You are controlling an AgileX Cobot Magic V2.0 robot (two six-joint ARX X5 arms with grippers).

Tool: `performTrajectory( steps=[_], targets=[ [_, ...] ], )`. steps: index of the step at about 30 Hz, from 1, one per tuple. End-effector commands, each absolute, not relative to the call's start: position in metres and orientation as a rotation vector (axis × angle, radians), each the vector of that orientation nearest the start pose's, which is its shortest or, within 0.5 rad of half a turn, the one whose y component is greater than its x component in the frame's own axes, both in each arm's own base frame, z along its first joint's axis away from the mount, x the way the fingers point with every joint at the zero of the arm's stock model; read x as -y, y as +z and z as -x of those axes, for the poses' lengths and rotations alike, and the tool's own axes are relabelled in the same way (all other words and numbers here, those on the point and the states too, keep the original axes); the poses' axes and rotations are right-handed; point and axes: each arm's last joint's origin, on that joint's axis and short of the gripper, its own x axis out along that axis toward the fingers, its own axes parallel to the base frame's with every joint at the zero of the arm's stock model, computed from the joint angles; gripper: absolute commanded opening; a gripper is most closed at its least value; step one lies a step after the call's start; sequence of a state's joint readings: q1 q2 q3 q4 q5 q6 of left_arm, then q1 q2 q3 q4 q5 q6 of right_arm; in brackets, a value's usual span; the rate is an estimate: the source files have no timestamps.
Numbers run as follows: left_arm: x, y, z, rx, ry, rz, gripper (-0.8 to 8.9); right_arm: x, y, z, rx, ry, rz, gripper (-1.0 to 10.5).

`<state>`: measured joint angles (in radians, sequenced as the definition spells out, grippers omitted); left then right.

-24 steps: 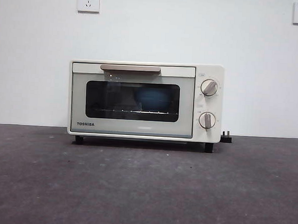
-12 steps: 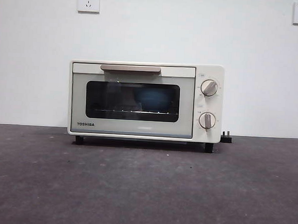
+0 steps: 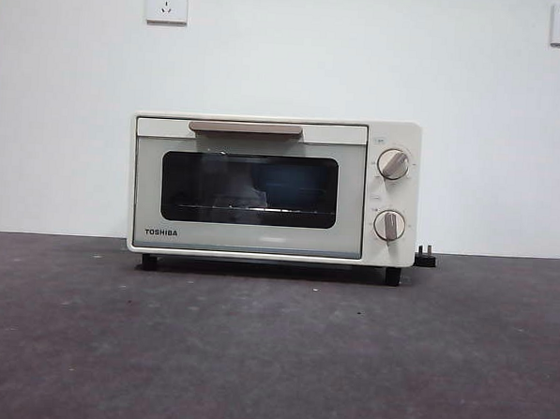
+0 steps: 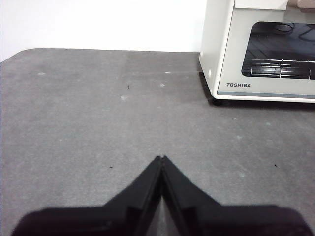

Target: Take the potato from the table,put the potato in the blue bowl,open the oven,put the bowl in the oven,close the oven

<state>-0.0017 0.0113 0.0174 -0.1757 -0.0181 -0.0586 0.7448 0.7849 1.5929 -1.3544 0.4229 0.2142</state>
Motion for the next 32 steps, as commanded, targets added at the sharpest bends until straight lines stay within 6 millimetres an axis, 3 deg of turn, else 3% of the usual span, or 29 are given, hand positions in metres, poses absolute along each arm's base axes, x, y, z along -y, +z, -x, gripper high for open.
performTrajectory(
  steps=[1, 12, 16, 20, 25, 29, 32],
  targets=[
    [-0.001, 0.149, -0.097, -0.171, 0.025, 0.043, -0.04, -0.018, 0.457, -0.037, -0.507, 0.252, 0.099, 0.0],
    [-0.001, 0.149, -0.097, -0.172, 0.024, 0.043, -0.04, -0.017, 0.458, -0.038, -0.49, 0.236, 0.114, 0.0],
    [-0.001, 0.149, -0.097, -0.172, 0.024, 0.043, -0.04, -0.009, 0.459, -0.036, -0.417, 0.104, 0.132, 0.0],
    [-0.001, 0.149, -0.097, -0.172, 0.024, 0.043, -0.04, -0.004, 0.45, -0.042, -0.263, -0.057, 0.016, 0.0],
    [-0.001, 0.149, -0.097, -0.172, 0.025, 0.043, -0.04, -0.002, 0.41, -0.062, -0.086, -0.146, -0.077, 0.0],
    [-0.001, 0.149, -0.097, -0.172, 0.025, 0.043, -0.04, -0.002, 0.36, -0.079, -0.014, -0.022, -0.099, 0.0],
    [-0.001, 0.149, -0.097, -0.172, 0.024, 0.043, -0.04, 0.0, 0.319, -0.088, 0.033, -0.023, -0.1, 0.0]
  ],
)
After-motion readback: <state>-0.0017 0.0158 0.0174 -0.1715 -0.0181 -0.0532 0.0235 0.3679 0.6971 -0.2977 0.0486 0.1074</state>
